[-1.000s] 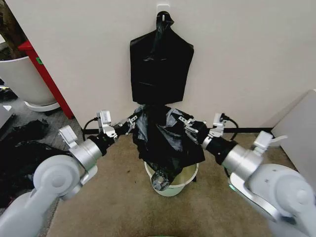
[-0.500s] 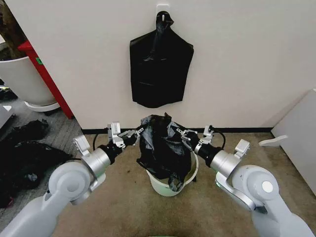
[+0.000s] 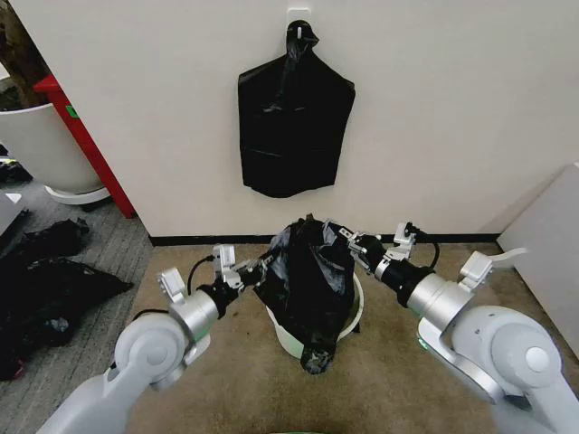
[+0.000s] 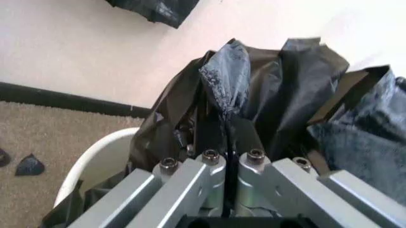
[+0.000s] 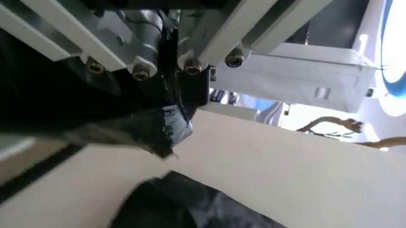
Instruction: Place the garbage bag over the trash bin.
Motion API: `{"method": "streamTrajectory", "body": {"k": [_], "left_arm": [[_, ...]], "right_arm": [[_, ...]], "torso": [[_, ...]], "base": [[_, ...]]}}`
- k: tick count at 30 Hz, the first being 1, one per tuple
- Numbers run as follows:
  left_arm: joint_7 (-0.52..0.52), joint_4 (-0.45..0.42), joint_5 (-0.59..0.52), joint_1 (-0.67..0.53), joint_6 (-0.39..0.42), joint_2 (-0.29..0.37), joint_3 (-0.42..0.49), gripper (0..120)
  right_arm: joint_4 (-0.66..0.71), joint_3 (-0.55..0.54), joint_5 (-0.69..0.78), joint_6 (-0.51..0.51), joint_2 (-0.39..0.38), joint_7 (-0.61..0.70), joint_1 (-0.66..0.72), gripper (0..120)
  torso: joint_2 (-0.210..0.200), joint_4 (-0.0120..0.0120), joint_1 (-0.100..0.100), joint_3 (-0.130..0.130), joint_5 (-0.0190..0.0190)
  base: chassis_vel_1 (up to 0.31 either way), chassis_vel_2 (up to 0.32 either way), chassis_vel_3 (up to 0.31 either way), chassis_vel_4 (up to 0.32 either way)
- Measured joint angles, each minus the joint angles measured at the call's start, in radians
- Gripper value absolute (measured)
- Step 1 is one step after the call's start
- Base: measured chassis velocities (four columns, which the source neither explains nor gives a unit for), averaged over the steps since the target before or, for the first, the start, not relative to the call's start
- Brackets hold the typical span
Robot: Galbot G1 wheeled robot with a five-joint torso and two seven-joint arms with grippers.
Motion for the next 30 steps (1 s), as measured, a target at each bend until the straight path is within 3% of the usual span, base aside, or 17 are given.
{"method": "streamTrajectory", "body": {"k": [12, 30], "left_arm": [[-0.055, -0.142, 0.013, 0.21, -0.001, 0.031, -0.072, 0], [-0.068, -0.141, 0.099, 0.371, -0.008, -0.026, -0.145, 0]], "right_arm": [[0.025, 0.02, -0.021, -0.027, 0.007, 0.077, -0.118, 0], [0.02, 0.098, -0.051, -0.066, -0.002, 0.234, -0.227, 0]], "torso": [[0.0, 0.0002, 0.0, 0.0, 0.0], [0.0, 0.0001, 0.0, 0.0, 0.0001]], "base": [[0.0, 0.0, 0.0, 0.0], [0.0, 0.0, 0.0, 0.0]]}}
